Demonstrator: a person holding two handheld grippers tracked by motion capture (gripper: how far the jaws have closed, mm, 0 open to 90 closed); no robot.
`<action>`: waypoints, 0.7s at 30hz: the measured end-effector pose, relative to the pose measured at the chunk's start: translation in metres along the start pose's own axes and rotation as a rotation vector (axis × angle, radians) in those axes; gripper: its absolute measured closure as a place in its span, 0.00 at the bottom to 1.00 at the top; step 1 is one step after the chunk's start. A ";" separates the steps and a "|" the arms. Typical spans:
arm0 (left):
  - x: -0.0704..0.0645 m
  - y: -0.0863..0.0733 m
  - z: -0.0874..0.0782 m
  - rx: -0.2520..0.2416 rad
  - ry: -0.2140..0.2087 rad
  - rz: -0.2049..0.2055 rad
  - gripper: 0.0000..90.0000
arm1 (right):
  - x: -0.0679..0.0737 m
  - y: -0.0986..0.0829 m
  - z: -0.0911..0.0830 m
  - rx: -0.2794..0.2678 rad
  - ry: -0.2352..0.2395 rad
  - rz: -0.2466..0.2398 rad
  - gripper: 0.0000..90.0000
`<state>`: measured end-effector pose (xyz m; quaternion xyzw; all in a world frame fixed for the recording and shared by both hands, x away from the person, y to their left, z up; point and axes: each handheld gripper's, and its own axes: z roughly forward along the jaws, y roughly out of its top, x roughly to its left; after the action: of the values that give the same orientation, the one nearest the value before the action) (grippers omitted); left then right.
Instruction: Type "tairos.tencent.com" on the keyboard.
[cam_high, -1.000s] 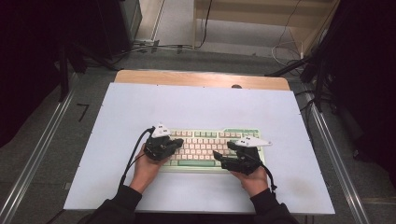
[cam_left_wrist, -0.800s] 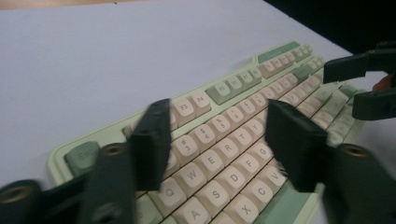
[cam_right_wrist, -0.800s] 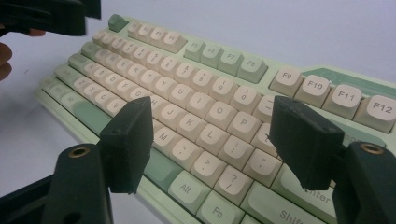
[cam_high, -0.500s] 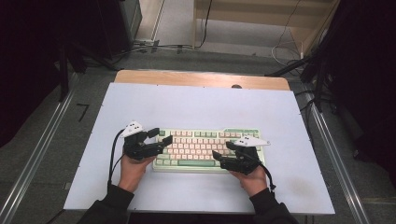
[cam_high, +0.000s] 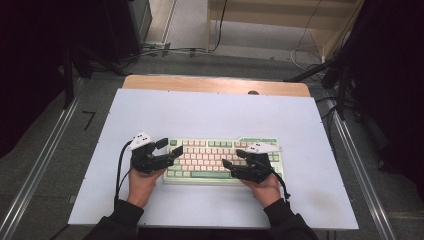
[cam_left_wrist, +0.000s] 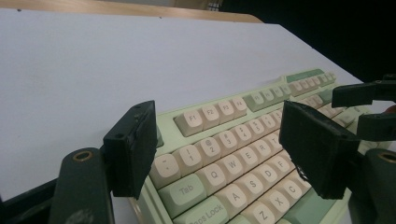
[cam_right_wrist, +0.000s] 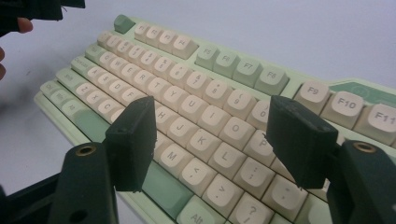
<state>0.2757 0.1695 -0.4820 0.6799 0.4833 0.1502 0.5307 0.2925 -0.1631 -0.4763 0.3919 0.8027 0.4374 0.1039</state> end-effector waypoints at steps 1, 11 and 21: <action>0.000 0.000 0.000 0.004 0.001 0.000 0.32 | 0.001 0.000 0.001 0.000 0.000 -0.005 0.38; 0.003 -0.004 -0.004 -0.006 0.017 -0.001 0.33 | 0.007 0.004 0.006 -0.020 0.018 -0.015 0.70; 0.002 -0.004 -0.006 -0.013 0.021 0.005 0.34 | 0.012 0.003 0.012 -0.009 0.046 -0.036 0.97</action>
<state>0.2706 0.1741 -0.4838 0.6759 0.4860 0.1617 0.5299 0.2921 -0.1456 -0.4785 0.3670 0.8097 0.4480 0.0950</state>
